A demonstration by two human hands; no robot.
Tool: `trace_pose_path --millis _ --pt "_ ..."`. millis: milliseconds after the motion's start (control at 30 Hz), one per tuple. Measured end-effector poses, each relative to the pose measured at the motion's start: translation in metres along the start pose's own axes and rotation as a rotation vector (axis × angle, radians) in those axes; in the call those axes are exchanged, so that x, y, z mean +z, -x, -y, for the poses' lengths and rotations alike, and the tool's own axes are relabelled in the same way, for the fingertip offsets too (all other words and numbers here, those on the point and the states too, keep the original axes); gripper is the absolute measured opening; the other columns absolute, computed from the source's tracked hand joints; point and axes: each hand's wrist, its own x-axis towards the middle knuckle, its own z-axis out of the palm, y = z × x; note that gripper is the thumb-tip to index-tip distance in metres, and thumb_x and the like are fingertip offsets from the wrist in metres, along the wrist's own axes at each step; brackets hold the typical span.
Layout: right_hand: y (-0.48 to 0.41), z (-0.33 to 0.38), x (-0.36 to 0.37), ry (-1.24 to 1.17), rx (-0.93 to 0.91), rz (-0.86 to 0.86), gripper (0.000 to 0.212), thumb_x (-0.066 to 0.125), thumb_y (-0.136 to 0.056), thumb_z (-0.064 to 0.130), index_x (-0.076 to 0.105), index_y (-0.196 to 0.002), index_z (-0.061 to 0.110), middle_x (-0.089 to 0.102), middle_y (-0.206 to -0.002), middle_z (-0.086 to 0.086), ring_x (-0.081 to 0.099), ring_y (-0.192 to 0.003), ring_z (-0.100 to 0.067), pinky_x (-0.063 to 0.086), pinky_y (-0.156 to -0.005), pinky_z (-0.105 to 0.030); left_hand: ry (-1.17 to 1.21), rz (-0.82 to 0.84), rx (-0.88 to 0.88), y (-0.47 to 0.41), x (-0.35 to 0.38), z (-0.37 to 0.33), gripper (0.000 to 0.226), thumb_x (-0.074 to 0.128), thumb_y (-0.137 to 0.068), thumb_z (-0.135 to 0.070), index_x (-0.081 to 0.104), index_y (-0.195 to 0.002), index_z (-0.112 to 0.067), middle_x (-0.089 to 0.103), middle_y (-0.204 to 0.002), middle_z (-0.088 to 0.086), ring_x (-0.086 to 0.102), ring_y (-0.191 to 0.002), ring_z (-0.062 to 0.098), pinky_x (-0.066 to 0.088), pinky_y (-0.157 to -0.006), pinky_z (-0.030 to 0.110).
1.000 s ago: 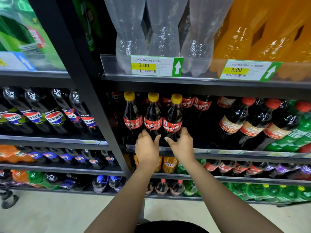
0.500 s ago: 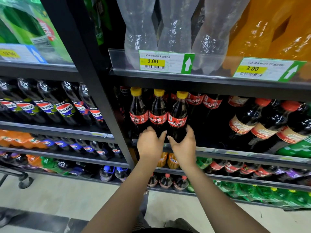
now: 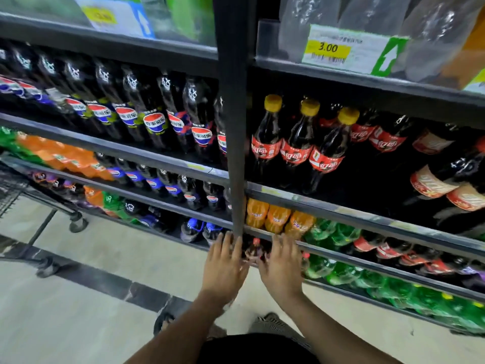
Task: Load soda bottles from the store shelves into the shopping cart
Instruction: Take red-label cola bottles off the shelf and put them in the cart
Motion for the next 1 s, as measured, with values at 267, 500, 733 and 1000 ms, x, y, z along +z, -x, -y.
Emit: trace_pose_path --millis 267,500,733,1000 --pt "0.004 0.120 0.027 0.163 -0.214 0.118 0.078 0.079 -0.054 0.058 0.067 -0.113 0.008 0.066 -0.112 -0.017 0.064 -0.104 -0.035 0.054 -0.080 -0.049 0.026 0.085 -0.202 0.043 -0.014 0.117 0.075 0.035 -0.082 -0.061 0.061 -0.125 -0.004 0.059 -0.124 0.028 0.058 -0.112 0.045 0.046 -0.095 0.054" --pt "0.004 0.261 0.069 0.192 -0.337 0.191 0.078 0.078 -0.056 0.057 0.065 -0.115 0.007 0.065 -0.113 -0.019 0.062 -0.105 -0.035 0.053 -0.081 -0.049 0.051 0.114 -0.432 0.094 -0.031 0.266 0.076 0.035 -0.082 -0.060 0.059 -0.126 -0.002 0.057 -0.127 0.029 0.055 -0.116 0.047 0.047 -0.093 0.059" --pt "-0.011 0.395 0.095 0.102 -0.441 0.199 0.075 0.071 -0.073 0.049 0.053 -0.129 0.004 0.054 -0.129 -0.022 0.051 -0.120 -0.038 0.043 -0.095 -0.053 0.053 0.134 -0.633 0.140 -0.051 0.378 0.077 0.033 -0.082 -0.062 0.060 -0.126 -0.005 0.057 -0.128 0.028 0.055 -0.118 0.045 0.046 -0.096 0.055" --pt "-0.068 0.509 0.111 0.095 -0.609 0.202 0.075 0.063 -0.077 0.050 0.045 -0.136 0.007 0.049 -0.135 -0.020 0.046 -0.124 -0.036 0.040 -0.098 -0.051 0.101 0.101 -0.808 0.118 -0.065 0.469 0.078 0.033 -0.081 -0.063 0.059 -0.127 -0.005 0.058 -0.129 0.025 0.054 -0.120 0.042 0.045 -0.098 0.052"
